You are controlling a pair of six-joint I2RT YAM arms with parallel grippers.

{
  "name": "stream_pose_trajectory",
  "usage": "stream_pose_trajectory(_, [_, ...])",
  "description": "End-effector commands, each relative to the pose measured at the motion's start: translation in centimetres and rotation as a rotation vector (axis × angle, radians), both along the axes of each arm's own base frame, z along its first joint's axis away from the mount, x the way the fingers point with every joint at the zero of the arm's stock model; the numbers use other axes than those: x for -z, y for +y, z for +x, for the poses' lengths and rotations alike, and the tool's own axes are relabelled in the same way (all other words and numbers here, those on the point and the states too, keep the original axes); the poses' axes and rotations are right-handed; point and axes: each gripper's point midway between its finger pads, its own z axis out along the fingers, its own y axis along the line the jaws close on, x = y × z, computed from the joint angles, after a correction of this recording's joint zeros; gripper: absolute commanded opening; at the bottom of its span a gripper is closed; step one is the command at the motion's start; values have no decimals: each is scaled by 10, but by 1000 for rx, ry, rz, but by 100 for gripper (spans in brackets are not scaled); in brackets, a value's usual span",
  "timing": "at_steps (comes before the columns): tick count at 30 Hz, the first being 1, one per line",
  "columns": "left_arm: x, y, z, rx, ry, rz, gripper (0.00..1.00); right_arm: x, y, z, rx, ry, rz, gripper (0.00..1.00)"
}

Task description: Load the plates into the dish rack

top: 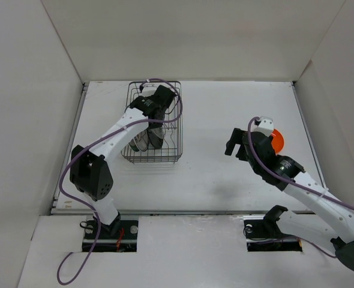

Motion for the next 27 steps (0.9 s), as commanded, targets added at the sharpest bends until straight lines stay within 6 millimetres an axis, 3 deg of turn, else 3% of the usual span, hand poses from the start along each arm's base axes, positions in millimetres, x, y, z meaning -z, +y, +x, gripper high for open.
stream_pose_trajectory(1, [-12,-7,-1,37,-26,-40,31,-5,2,2,-6,-28,2,100])
stream_pose_trajectory(13, [-13,-17,-13,112,-2,-104,28,-1,6,4,-13,-17,0,100])
stream_pose_trajectory(16, [-18,-19,-18,135,0,-131,44,-3,7,5,-13,-25,6,100])
stream_pose_trajectory(17, [-18,-18,-19,143,-4,-128,53,-3,7,5,-13,-25,6,100])
stream_pose_trajectory(18, [-22,-18,-20,143,-13,-133,70,0,7,6,-13,-16,-1,100])
stream_pose_trajectory(22, [-28,-25,-22,193,-7,-165,76,1,7,9,-1,-12,-15,100])
stream_pose_trajectory(25, [-50,-41,-21,283,-20,-217,77,5,-16,15,80,5,-47,100])
stream_pose_trajectory(26, [-58,-41,-21,342,-21,-194,77,11,-42,22,168,19,-56,100])
stream_pose_trajectory(27, [-74,-46,-16,380,-49,-194,85,23,-59,25,205,33,-82,100])
